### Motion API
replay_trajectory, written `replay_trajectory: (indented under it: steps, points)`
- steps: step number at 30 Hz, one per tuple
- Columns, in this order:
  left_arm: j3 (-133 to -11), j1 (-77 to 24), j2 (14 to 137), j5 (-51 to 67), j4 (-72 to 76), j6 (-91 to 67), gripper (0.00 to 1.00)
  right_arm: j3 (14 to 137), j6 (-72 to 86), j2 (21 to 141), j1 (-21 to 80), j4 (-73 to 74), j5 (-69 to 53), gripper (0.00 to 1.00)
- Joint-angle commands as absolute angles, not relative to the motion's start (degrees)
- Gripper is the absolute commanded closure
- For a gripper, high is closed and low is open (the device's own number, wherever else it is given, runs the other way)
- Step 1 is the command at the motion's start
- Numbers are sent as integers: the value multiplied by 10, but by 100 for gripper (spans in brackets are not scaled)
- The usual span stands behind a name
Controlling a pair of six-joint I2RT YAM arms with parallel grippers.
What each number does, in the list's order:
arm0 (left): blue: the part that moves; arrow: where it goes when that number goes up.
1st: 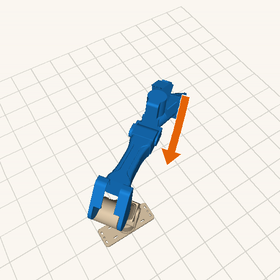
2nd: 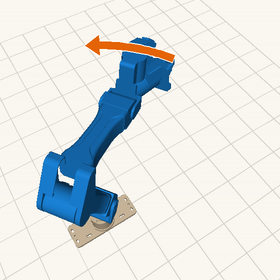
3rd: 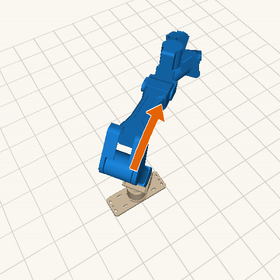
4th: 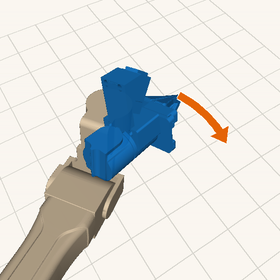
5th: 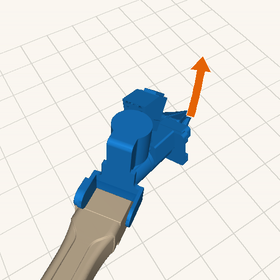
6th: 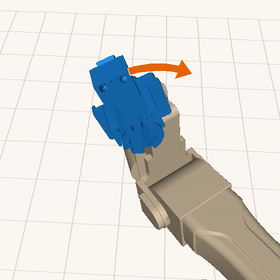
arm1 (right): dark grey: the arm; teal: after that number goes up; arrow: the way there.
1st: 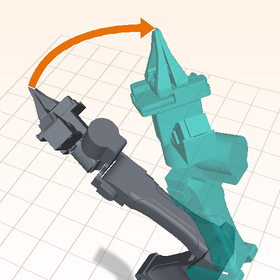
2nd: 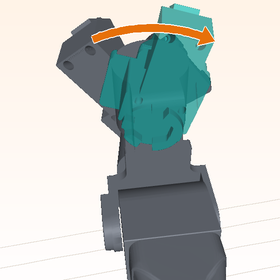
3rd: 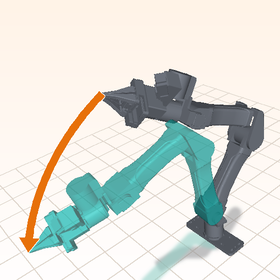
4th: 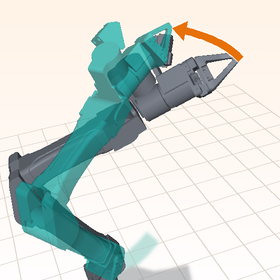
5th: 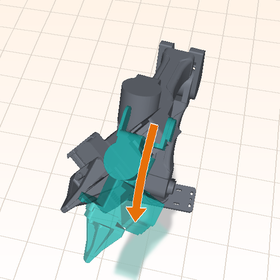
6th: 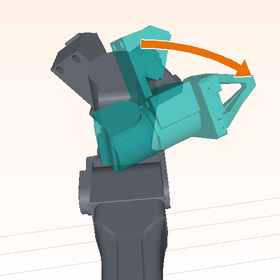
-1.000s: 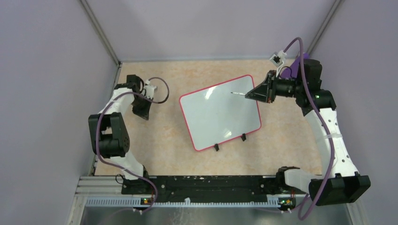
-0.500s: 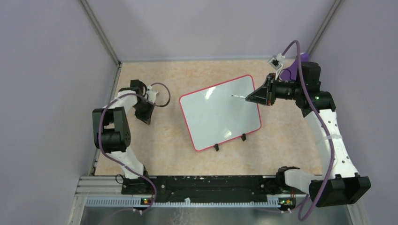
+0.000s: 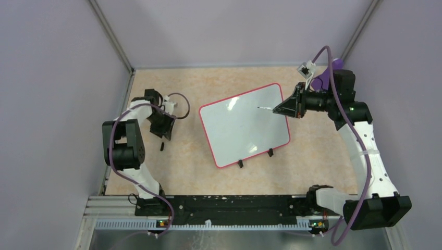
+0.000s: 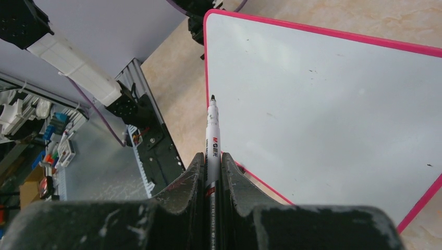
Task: Write a sentence on the whiteboard
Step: Place the pen cap at the center of the board, then adjust the whiteboard at the center of the board.
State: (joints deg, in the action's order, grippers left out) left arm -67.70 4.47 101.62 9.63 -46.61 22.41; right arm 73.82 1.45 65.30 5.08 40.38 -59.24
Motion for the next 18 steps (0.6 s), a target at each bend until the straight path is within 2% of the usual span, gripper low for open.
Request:
replay_trajectory:
  steps: [1, 7, 10, 13, 15, 18]
  points:
    - [-739, 46, 968, 149, -514, 221, 45, 745, 3, 651, 50, 397, -596, 100]
    - [-878, 49, 946, 257, -557, 224, 31, 750, -19, 656, 50, 401, -595, 100]
    - [-965, 50, 948, 345, -570, 221, 28, 750, -20, 657, 52, 401, -593, 100]
    - [-1024, 49, 954, 488, -564, 206, 25, 755, -20, 657, 53, 401, -595, 100]
    - [-1050, 43, 962, 577, -541, 173, 24, 760, -21, 656, 53, 400, -597, 100]
    - [-1070, 19, 981, 650, -496, 119, 23, 763, -21, 654, 53, 397, -597, 100]
